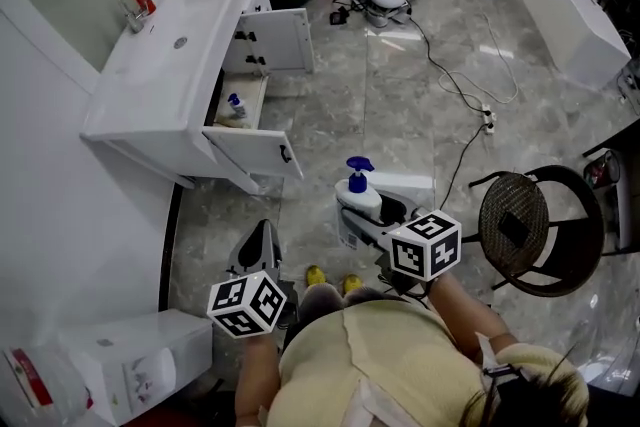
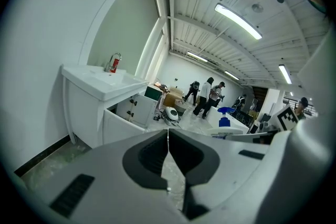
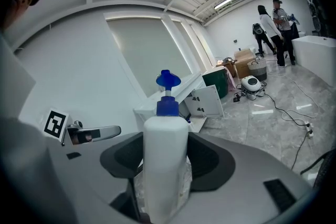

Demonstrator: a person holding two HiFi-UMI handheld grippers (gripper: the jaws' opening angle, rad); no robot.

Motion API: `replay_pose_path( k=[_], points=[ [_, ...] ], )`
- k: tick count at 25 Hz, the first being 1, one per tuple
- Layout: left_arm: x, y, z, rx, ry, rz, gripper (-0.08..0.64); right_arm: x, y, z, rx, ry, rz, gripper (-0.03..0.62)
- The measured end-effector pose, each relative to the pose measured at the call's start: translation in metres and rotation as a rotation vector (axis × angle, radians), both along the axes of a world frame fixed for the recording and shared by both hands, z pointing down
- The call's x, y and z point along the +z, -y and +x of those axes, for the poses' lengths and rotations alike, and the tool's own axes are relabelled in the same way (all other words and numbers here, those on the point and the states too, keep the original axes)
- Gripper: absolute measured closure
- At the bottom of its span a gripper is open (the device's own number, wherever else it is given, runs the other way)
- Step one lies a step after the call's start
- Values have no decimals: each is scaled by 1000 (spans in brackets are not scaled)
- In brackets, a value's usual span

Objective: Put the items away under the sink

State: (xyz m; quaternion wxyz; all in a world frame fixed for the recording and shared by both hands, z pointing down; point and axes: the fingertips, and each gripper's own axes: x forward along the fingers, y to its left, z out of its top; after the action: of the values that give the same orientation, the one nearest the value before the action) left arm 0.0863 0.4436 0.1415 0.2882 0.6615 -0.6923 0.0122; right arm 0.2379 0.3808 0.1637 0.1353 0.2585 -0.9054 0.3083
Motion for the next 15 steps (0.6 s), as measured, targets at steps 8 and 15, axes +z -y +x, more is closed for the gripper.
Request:
replay_pose_path(
  k=[8, 15],
  points=[
    [1, 26, -6, 1, -4, 1, 517, 2, 25, 0, 18, -1, -1, 334],
    [7, 62, -15, 37, -4, -11, 517, 8, 53, -9, 39, -12, -8, 334]
  ],
)
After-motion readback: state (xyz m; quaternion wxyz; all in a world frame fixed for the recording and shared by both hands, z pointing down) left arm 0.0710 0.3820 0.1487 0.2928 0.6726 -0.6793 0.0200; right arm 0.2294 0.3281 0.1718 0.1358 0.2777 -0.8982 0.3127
